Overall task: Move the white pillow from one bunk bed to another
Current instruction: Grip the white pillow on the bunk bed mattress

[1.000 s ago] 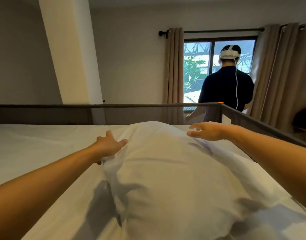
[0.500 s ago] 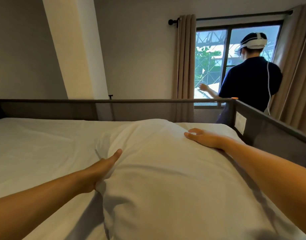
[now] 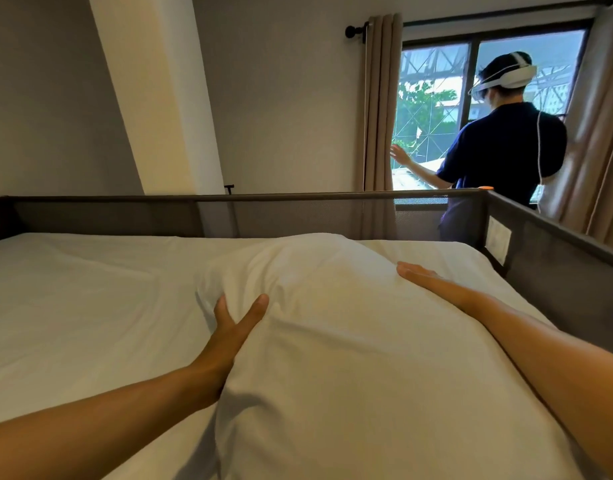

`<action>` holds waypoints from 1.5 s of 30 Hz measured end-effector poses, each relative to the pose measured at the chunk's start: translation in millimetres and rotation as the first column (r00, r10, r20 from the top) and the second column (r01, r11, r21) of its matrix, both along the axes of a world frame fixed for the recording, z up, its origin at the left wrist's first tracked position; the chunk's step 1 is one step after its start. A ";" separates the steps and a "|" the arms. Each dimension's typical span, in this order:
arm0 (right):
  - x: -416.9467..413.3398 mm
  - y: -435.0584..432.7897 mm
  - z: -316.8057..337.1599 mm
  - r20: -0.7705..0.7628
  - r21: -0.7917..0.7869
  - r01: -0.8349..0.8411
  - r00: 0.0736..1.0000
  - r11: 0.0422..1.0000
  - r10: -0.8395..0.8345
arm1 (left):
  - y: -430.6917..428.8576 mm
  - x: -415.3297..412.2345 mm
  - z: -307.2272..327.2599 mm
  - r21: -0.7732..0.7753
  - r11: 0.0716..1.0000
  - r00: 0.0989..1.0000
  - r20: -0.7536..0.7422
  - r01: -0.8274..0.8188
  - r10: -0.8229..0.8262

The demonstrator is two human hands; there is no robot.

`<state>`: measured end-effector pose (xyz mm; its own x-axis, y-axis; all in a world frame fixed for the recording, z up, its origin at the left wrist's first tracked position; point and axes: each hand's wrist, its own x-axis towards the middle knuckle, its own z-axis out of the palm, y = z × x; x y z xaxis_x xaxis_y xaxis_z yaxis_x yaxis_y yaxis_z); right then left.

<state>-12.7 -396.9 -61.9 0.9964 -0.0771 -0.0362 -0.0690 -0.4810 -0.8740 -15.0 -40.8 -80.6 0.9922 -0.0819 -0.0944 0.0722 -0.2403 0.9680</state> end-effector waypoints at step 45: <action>-24.0 92.1 132.1 0.332 -0.309 -0.073 0.926 0.948 0.179 | 51.6 12.1 132.5 0.247 0.959 0.839 0.486 0.139 -0.246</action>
